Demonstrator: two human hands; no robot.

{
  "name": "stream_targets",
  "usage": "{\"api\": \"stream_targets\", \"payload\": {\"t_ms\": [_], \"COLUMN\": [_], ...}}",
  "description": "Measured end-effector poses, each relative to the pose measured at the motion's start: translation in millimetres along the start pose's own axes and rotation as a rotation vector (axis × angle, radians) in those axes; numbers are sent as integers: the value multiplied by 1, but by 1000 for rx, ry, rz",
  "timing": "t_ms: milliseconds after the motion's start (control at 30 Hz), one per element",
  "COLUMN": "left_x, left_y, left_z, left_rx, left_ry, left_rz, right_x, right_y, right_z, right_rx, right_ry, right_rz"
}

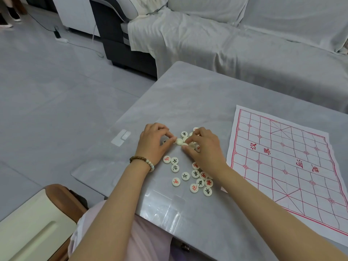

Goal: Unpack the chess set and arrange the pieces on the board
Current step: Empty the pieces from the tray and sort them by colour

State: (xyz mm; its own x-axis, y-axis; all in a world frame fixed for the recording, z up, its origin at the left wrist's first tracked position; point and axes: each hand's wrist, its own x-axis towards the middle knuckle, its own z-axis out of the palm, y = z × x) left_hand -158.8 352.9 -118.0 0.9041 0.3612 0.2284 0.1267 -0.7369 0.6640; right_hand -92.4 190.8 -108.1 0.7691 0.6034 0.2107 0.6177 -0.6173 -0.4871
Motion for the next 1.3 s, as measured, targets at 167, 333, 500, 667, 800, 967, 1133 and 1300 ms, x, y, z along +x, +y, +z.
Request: {"api": "stream_targets", "payload": {"t_ms": [167,333,500,667,800,967,1133,1300], "left_x": [-5,-9,-7,-5,-3,2,8,10], "left_y": [-1,-1,1,7,8,8,6,2], "left_z": [-10,-6,-7,-1,5,7,8,6], "left_rx": [-162,-22,67,105,134,146,40,70], "left_ry": [-45,-130,-75,-72,-62,-61,-26,-12], "left_rz": [-65,-61,-40,23,29,0,-76,-106], "right_x": [-11,-17,-12,-6,-3,1,2,4], "right_y": [0,5,12,17,17,16,14,13], "right_z": [-9,-13,-18,-16,-13,-12,-14,-12], "right_rx": [71,47,67,-49,-79,-96,63,-15], "right_ry": [-96,-143,7,-9,9,-7,-40,-78], "right_rz": [-28,-31,23,1,-23,-32,25,5]}}
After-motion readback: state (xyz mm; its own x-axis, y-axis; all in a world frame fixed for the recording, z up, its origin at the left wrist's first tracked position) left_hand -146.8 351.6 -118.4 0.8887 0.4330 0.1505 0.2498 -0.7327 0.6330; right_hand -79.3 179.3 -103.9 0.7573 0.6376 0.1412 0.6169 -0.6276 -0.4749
